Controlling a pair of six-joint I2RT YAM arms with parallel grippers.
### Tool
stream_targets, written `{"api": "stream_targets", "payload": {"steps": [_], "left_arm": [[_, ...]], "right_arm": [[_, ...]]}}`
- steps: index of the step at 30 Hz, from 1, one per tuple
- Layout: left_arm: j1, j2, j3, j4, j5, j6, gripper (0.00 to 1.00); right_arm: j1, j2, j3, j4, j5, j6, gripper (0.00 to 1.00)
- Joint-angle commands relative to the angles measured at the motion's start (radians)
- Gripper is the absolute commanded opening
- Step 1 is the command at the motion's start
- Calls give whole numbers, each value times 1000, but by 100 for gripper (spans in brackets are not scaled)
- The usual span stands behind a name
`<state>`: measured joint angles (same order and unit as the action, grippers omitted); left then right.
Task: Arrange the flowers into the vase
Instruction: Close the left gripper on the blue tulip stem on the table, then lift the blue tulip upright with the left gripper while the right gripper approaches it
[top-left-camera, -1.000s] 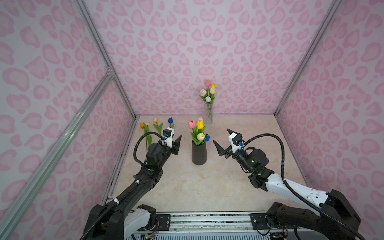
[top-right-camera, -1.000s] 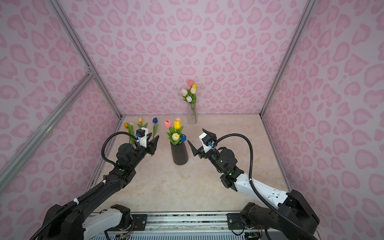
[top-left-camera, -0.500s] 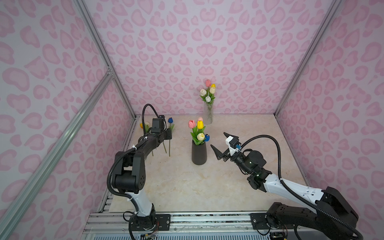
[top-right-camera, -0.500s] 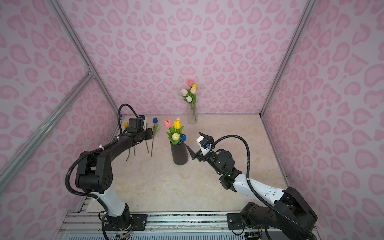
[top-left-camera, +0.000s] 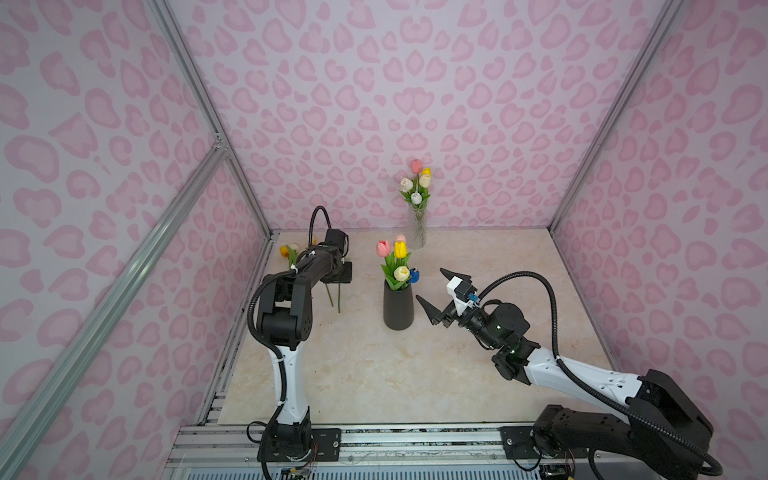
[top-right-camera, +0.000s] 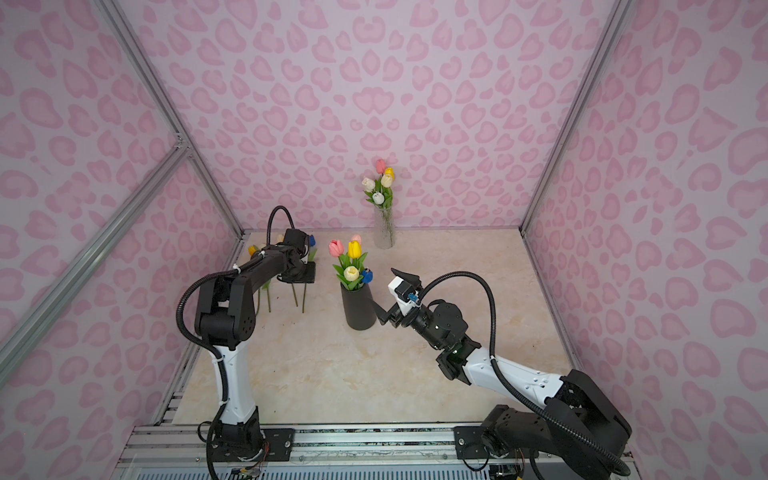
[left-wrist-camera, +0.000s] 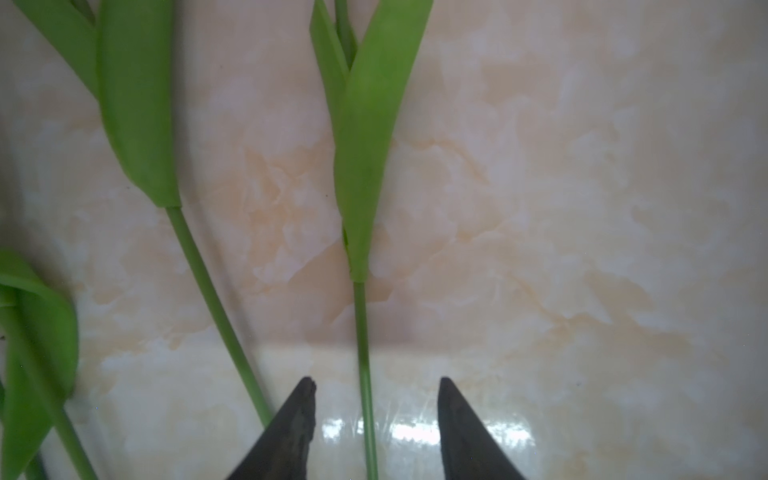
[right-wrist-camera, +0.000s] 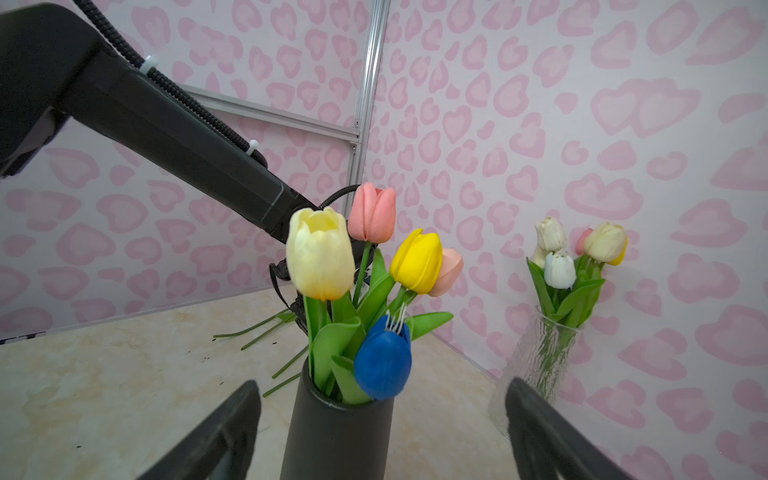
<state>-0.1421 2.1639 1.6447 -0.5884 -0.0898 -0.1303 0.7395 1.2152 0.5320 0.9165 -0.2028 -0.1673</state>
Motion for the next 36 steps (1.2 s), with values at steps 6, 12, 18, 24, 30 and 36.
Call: {"api": "stream_targets", "payload": {"steps": [6, 12, 18, 24, 30, 36], "left_arm": [[1, 70, 69, -100, -22, 15, 41], [3, 115, 127, -138, -31, 31, 27], [3, 109, 134, -160, -21, 31, 3], [3, -32, 41, -100, -38, 11, 3], [1, -356, -198, 130, 43, -9, 3], [-6, -773, -546, 541, 273, -6, 3]], "right_arm": [[12, -9, -37, 50, -139, 26, 92], [31, -35, -56, 30, -100, 0, 93], [32, -54, -51, -5, -70, -33, 93], [32, -42, -47, -18, -46, -36, 93], [32, -29, -33, -15, 12, -31, 94], [29, -29, 34, -69, 103, 21, 94]]}}
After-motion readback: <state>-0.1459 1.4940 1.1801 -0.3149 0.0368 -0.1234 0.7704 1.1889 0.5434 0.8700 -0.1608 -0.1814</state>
